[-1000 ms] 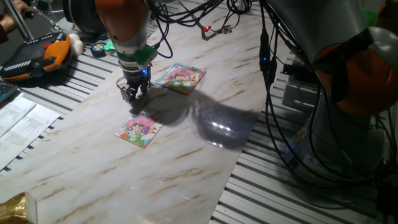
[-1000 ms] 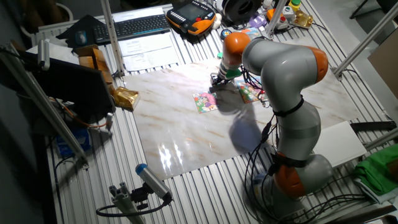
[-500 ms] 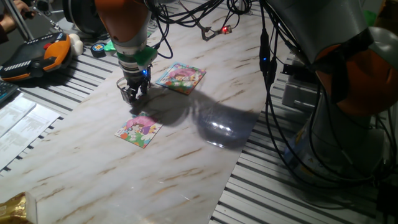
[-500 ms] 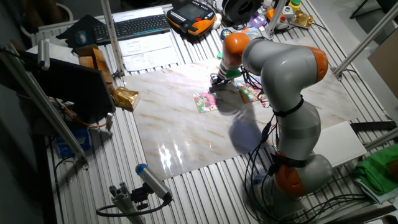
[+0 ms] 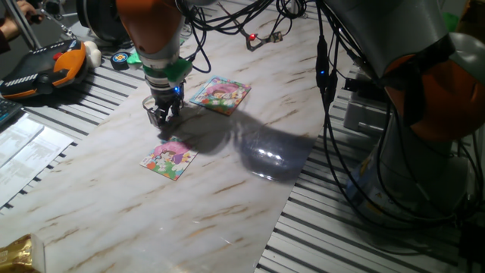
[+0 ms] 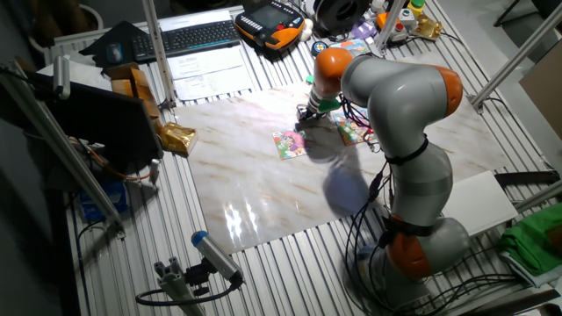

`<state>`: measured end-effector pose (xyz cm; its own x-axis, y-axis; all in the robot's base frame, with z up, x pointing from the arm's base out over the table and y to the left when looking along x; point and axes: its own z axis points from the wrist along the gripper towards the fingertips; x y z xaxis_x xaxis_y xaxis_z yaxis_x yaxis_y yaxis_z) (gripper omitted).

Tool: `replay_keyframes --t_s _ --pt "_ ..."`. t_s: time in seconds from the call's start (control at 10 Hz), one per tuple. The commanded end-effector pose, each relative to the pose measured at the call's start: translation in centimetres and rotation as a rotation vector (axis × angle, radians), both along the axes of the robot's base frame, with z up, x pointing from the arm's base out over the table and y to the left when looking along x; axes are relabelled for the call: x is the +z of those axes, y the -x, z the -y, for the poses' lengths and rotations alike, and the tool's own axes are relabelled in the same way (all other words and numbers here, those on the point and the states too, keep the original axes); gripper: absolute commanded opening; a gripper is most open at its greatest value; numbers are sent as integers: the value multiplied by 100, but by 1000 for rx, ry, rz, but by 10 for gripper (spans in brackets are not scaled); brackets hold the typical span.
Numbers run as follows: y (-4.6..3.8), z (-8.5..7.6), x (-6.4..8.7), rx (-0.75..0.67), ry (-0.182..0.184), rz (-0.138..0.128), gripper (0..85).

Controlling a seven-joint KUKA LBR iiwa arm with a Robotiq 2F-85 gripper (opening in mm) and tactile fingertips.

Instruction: Assemble one piece of a puzzle

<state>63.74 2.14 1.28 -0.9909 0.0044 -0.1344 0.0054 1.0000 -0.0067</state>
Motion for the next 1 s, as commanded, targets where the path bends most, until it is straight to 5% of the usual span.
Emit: replay_keyframes --t_s 0.0,0.9 --pt "4 1 -9 0 0 1 633" --pt "-2 11 -2 1 3 1 610"
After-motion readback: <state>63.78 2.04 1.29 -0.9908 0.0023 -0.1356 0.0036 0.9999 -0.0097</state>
